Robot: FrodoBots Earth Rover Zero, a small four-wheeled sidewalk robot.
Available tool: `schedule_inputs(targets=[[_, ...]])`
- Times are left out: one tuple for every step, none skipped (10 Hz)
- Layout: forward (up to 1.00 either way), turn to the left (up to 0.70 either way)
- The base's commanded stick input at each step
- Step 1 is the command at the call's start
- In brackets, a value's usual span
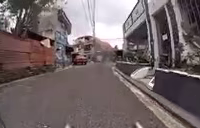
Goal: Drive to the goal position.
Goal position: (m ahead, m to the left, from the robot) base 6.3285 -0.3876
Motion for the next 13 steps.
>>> schedule_inputs(targets=[[0.70,0.00],[0.70,0.00],[0.70,0.00],[0.70,0.00],[0.70,0.00],[0.70,0.00],[0.70,0.00],[0.70,0.00],[0.70,0.00],[0.70,0.00],[0.70,0.00],[0.70,0.00],[0.70,0.00]])
